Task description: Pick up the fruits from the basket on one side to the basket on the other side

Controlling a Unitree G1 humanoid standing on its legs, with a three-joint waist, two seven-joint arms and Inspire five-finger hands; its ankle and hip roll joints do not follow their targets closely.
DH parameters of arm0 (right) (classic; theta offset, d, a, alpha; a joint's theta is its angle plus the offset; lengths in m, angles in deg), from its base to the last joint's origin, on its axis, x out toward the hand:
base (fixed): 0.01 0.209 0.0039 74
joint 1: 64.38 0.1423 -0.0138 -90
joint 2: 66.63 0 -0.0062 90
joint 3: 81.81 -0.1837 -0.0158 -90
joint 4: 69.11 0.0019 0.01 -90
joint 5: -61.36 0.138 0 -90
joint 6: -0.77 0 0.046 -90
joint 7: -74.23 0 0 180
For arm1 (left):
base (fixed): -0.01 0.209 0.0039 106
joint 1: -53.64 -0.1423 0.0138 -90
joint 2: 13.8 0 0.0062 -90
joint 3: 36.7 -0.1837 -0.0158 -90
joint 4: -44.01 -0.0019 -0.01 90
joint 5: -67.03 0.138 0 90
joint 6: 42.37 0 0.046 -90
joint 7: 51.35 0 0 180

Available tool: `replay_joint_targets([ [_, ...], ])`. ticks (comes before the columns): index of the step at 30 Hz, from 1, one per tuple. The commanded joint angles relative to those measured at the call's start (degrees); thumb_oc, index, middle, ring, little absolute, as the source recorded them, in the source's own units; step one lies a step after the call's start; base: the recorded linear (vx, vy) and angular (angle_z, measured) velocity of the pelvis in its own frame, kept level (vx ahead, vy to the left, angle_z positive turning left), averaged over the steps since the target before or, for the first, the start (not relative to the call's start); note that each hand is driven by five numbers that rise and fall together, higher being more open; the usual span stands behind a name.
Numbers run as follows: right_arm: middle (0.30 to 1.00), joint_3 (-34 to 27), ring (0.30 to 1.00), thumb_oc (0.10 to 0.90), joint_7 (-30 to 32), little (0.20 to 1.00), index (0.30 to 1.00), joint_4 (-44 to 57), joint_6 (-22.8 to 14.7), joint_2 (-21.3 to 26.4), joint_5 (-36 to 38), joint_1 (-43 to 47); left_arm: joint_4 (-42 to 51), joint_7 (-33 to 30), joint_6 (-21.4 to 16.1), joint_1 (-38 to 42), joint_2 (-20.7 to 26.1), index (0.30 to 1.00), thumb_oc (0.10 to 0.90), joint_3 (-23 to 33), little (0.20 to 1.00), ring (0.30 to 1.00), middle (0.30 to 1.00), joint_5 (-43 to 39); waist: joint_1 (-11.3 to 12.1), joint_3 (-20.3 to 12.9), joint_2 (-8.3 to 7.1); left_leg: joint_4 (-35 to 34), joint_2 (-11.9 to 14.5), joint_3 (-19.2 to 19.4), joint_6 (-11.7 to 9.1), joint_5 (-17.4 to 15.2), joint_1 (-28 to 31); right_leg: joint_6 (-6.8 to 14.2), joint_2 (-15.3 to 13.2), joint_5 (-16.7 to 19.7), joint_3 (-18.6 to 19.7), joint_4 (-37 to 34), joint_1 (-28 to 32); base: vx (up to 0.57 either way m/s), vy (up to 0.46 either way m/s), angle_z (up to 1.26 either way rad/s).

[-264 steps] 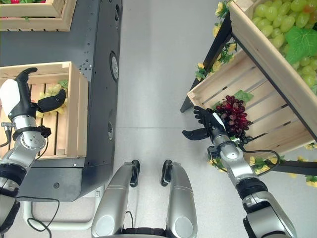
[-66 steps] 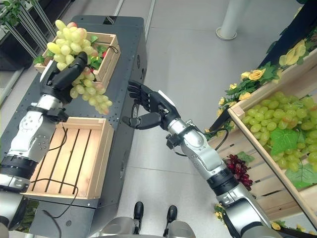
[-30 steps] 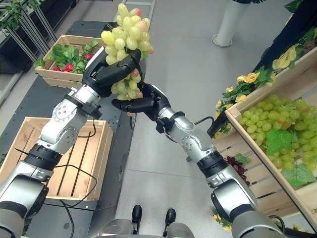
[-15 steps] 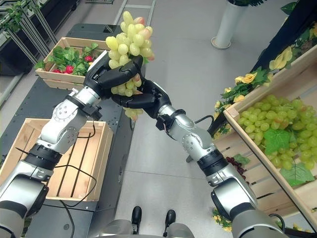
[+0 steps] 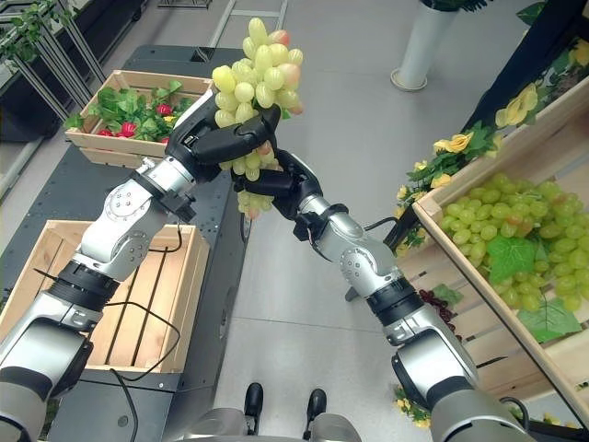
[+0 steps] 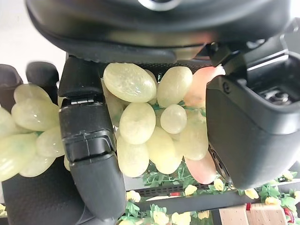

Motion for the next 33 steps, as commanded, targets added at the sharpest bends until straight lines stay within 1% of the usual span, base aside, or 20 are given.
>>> replay_joint_targets([
  [1, 0.300, -5.27, 0.300, 0.400, -3.04, 0.300, 0.300, 0.01, -10.82, -4.72, 5.96, 0.85, -9.38, -1.93, -4.48, 2.13, -2.55, 0.900, 0.800, 0.08, 0.900, 0.900, 0.900, -0.06, 0.70, -17.20, -0.16, -0.71, -2.74, -1.16, -0.84, -2.11, -1.80, -1.39, 0.25, 0.42, 0.68, 0.09, -1.31, 0.00, 0.000, 0.00],
  [7, 0.300, -5.64, 0.300, 0.400, -2.93, 0.300, 0.300, -0.01, -10.79, -4.30, 5.94, 0.51, -9.63, -3.03, -3.77, 2.02, -2.04, 0.900, 0.800, 0.44, 0.900, 0.900, 0.900, 0.04, 0.51, -17.20, -0.08, -0.71, -2.66, -0.88, -0.86, -2.17, -1.79, -1.34, 0.26, 0.45, 0.89, 0.09, -1.39, 0.00, 0.000, 0.00],
  [16, 0.300, -6.86, 0.300, 0.400, -3.63, 0.300, 0.300, -0.81, -11.11, -3.23, 5.34, -0.63, -13.72, -5.94, -4.83, 1.05, -1.35, 0.900, 0.800, 2.45, 0.900, 0.900, 0.900, -0.09, 0.00, -17.06, -0.17, -0.71, -2.53, -0.45, -0.88, -2.28, -1.58, -1.31, 0.38, 0.51, 1.39, 0.09, -1.37, 0.00, 0.000, 0.00],
  [19, 0.300, -7.54, 0.300, 0.400, -3.96, 0.300, 0.300, -1.05, -10.70, -2.50, 5.03, -1.53, -16.99, -7.68, -6.31, -0.01, -1.58, 0.900, 0.800, 4.41, 0.900, 0.900, 0.900, -2.73, -0.42, -17.08, -0.29, -0.71, -2.44, -0.17, -0.90, -2.29, -1.50, -1.31, 0.45, 0.55, 1.84, 0.09, -1.41, 0.00, 0.000, 0.00],
  [21, 0.300, -7.68, 0.300, 0.400, -4.02, 0.300, 0.300, -1.16, -10.65, -2.42, 4.54, -1.98, -17.78, -8.48, -7.15, -0.48, -1.85, 0.900, 0.800, 5.13, 0.900, 0.900, 0.900, -3.05, -0.56, -17.06, -0.30, -0.71, -2.40, -0.03, -0.92, -2.31, -1.43, -1.35, 0.49, 0.57, 1.98, 0.09, -1.39, 0.00, 0.002, -0.02],
  [24, 0.300, -8.32, 0.300, 0.400, -4.50, 0.300, 0.300, -1.30, -10.21, -2.01, 3.30, -3.35, -18.94, -11.44, -9.63, -1.61, -2.64, 0.900, 0.800, 6.98, 0.900, 0.900, 0.900, -2.53, -0.99, -16.97, -0.44, -0.71, -2.31, 0.25, -0.91, -2.37, -1.35, -1.38, 0.52, 0.57, 2.37, 0.09, -1.43, 0.01, 0.007, -0.11],
  [28, 0.300, -8.93, 0.300, 0.400, -5.31, 0.300, 0.300, -1.97, -9.99, -1.51, 2.63, -4.35, -20.14, -13.93, -10.38, -2.61, -3.32, 0.900, 0.800, 8.57, 0.900, 0.900, 0.900, -2.76, -1.25, -16.82, -0.57, -0.71, -2.26, 0.45, -0.91, -2.50, -1.17, -1.42, 0.55, 0.56, 2.64, 0.09, -1.33, 0.01, 0.008, -0.08],
  [33, 0.300, -9.25, 0.300, 0.400, -5.50, 0.300, 0.300, -1.82, -9.37, -1.31, 2.83, -5.74, -22.26, -16.79, -10.81, -4.06, -4.27, 0.900, 0.800, 9.47, 0.900, 0.900, 0.900, 0.13, -1.72, -16.51, -0.84, -0.71, -2.20, 0.86, -0.83, -2.64, -0.96, -1.39, 0.58, 0.61, 3.07, 0.09, -1.31, 0.00, 0.000, 0.00],
])
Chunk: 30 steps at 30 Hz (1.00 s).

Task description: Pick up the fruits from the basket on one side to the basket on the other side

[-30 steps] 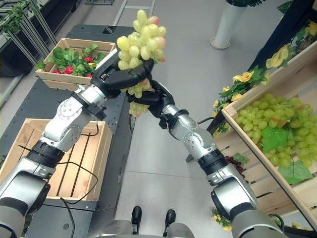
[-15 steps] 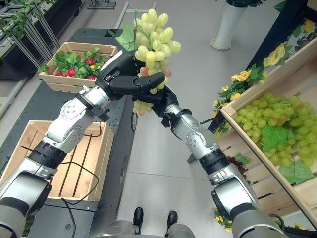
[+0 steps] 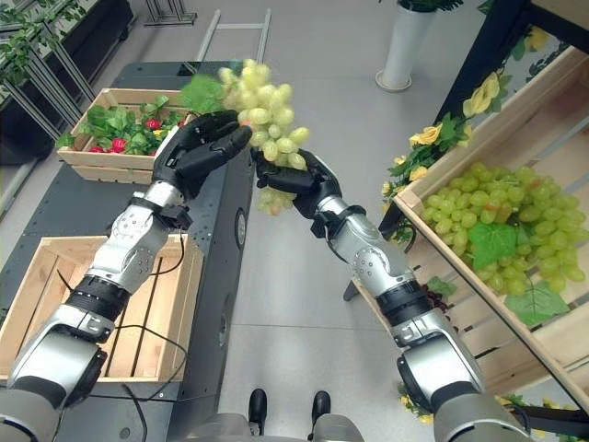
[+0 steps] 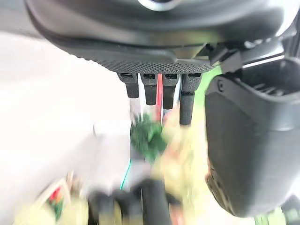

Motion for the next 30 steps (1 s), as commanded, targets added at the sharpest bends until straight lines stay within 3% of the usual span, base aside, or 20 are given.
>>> replay_joint_targets([
  [1, 0.300, -5.21, 0.300, 0.400, -4.31, 0.300, 0.300, 0.69, -8.67, -3.10, 3.06, -3.54, -6.69, -2.65, -8.56, 0.53, 0.50, 0.900, 0.800, 2.75, 0.900, 0.900, 0.900, 0.71, -0.19, -15.51, -2.21, 0.05, -2.59, -0.85, -0.58, -2.84, -1.94, -1.54, 0.21, 0.50, 1.34, 0.09, -1.16, 0.00, 0.000, 0.00],
  [10, 0.300, -5.93, 0.300, 0.400, -5.62, 0.300, 0.300, 0.53, -9.53, -2.09, 1.93, -5.96, -8.18, -2.91, -8.07, -0.73, 1.90, 0.900, 0.800, 2.39, 0.900, 0.900, 0.900, 5.59, -0.71, -15.05, -2.37, 0.05, -2.51, 0.01, -0.41, -3.07, -1.49, -1.38, 0.25, 0.69, 2.08, 0.09, -1.01, 0.00, 0.004, -0.03],
  [17, 0.300, -5.66, 0.300, 0.400, -8.29, 0.300, 0.300, 2.74, -10.16, -0.53, -7.09, -6.97, -7.45, -2.81, -8.24, -3.27, 1.49, 0.900, 0.800, 3.05, 0.900, 0.900, 0.900, 5.56, -1.04, -14.77, -2.63, 0.05, -2.49, 0.34, -0.22, -3.27, -1.32, -1.27, 0.37, 0.81, 2.87, 0.09, -1.01, 0.00, 0.018, -0.11],
  [22, 0.300, -4.71, 0.300, 0.400, -12.96, 0.300, 0.300, 8.22, -9.63, 1.64, -17.29, -11.72, -3.23, -3.79, -12.12, -9.68, -2.11, 0.900, 0.800, 5.63, 0.900, 0.900, 0.900, 4.85, -1.89, -14.38, -3.33, 0.05, -2.37, 1.06, -0.02, -3.33, -1.35, -1.23, 0.59, 1.13, 3.93, 0.09, -1.43, -0.01, 0.029, -0.06],
  [30, 0.300, -10.32, 0.300, 0.400, -19.16, 0.300, 0.300, 19.39, -8.33, 9.76, -27.14, -23.31, 6.06, -4.38, -10.59, -23.85, -7.08, 0.900, 0.800, 7.61, 0.900, 0.900, 0.900, 8.20, -3.66, -13.02, -4.39, 0.05, -1.98, 3.70, 0.44, -3.88, -0.69, -0.90, 1.16, 1.86, 6.69, 0.09, -1.84, 0.00, 0.028, -0.12],
])
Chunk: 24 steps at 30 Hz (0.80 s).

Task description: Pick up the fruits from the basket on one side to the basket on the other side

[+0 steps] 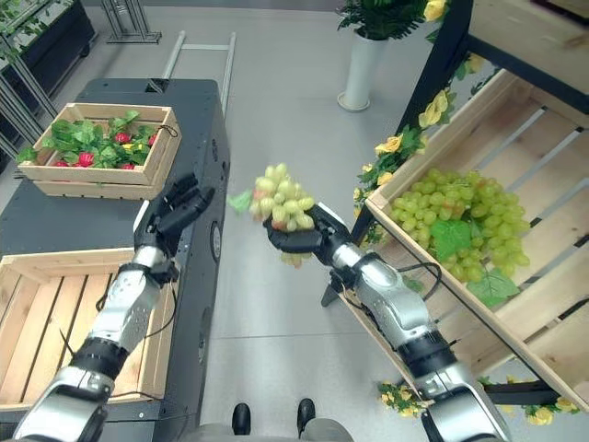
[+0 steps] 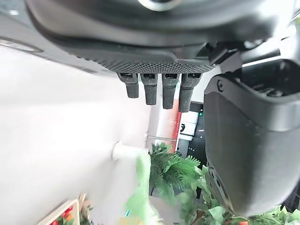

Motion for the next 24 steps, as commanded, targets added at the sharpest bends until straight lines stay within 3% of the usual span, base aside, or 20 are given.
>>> replay_joint_targets([
  [1, 0.300, -8.04, 0.300, 0.400, -5.51, 0.300, 0.300, 5.77, -7.89, 3.66, -2.09, -1.08, -1.64, 1.19, -6.09, 0.63, -1.08, 0.900, 0.800, 1.46, 0.900, 0.900, 0.900, 1.07, -2.13, -9.94, 0.27, 0.13, -1.80, 0.99, 0.21, -3.79, -1.53, -1.36, 0.90, 0.86, 1.23, 0.10, -0.93, 0.01, 0.024, -0.19],
  [4, 0.300, -10.34, 0.300, 0.400, -8.39, 0.300, 0.300, 8.46, -7.08, 6.66, -1.36, -2.71, -3.52, 0.85, -4.55, -0.95, -1.84, 0.900, 0.800, 1.62, 0.900, 0.900, 0.900, 0.75, -3.18, -9.41, -0.04, 0.13, -1.58, 2.57, 0.28, -3.97, -1.31, -1.17, 1.05, 1.29, 2.28, 0.10, -1.24, 0.00, 0.022, -0.28],
  [9, 0.300, -13.91, 0.300, 0.400, -8.59, 0.300, 0.300, 12.89, -6.55, 9.40, 2.79, -5.34, -6.82, 1.77, -6.01, -2.00, -2.99, 0.900, 0.800, 1.89, 0.900, 0.900, 0.900, -1.06, -4.93, -8.71, -0.51, 0.13, -1.27, 4.29, 0.37, -4.10, -1.24, -0.84, 1.29, 1.94, 3.90, 0.10, -1.94, 0.00, 0.021, -0.25],
  [24, 0.300, -28.96, 0.300, 0.400, -1.94, 0.300, 0.300, 14.53, -13.59, 11.92, 5.67, -11.87, -7.68, 1.59, -5.83, -6.63, -4.43, 0.900, 0.800, 1.51, 0.900, 0.900, 0.900, -0.30, -8.95, -7.69, -0.80, 0.13, -0.72, 7.24, 0.62, -4.97, -1.40, -0.17, 2.42, 3.22, 8.62, 0.10, -3.69, 0.01, 0.022, -0.17],
])
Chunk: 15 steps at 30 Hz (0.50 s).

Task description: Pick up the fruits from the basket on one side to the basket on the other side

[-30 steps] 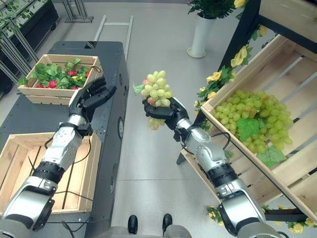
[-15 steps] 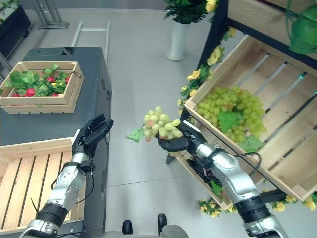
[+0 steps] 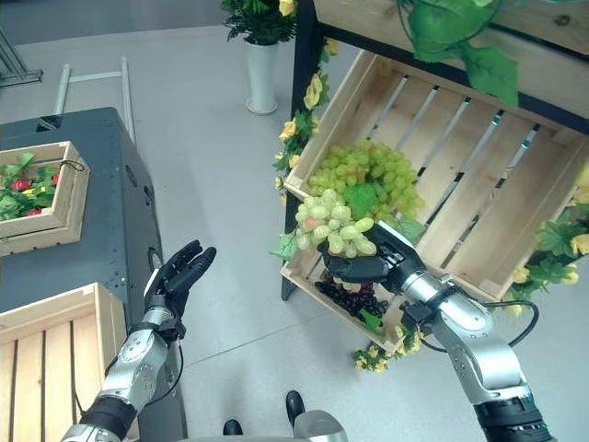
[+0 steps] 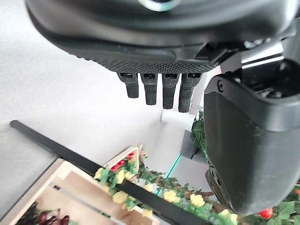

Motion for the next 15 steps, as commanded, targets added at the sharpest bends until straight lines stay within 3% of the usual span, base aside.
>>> replay_joint_targets([
  [1, 0.300, -11.59, 0.300, 0.400, 5.42, 0.300, 0.300, 1.46, -12.30, 3.48, 4.89, 6.07, -1.83, 1.12, -5.97, 4.02, 1.01, 0.900, 0.800, 0.25, 0.900, 0.900, 0.900, -0.18, 0.45, -5.58, 0.23, 0.53, -1.29, -0.85, 0.33, -4.75, -1.36, -0.33, 1.26, -0.14, 0.25, 0.12, 0.08, 0.00, 0.019, -0.14],
  [6, 0.300, -14.98, 0.300, 0.400, 8.55, 0.300, 0.300, -0.81, -14.68, 6.31, 4.68, 6.06, -2.00, 1.07, -5.75, 3.58, 1.25, 0.900, 0.800, -0.27, 0.900, 0.900, 0.900, -0.01, -0.02, -5.85, -0.06, 0.53, -1.24, -0.83, 0.26, -4.88, -1.60, -0.30, 1.62, -0.03, 1.02, 0.12, -0.34, 0.00, 0.009, -0.07],
  [15, 0.300, -17.43, 0.300, 0.400, 17.29, 0.300, 0.300, -5.44, -19.91, 7.24, 1.27, 8.06, -2.01, 0.08, -5.48, 2.96, 0.95, 0.900, 0.800, -1.89, 0.900, 0.900, 0.900, -0.08, 0.47, -6.27, -0.36, 0.53, -1.31, -1.75, 0.31, -5.06, -2.10, -0.38, 1.98, -0.06, 1.47, 0.12, -0.69, 0.00, 0.000, 0.00],
])
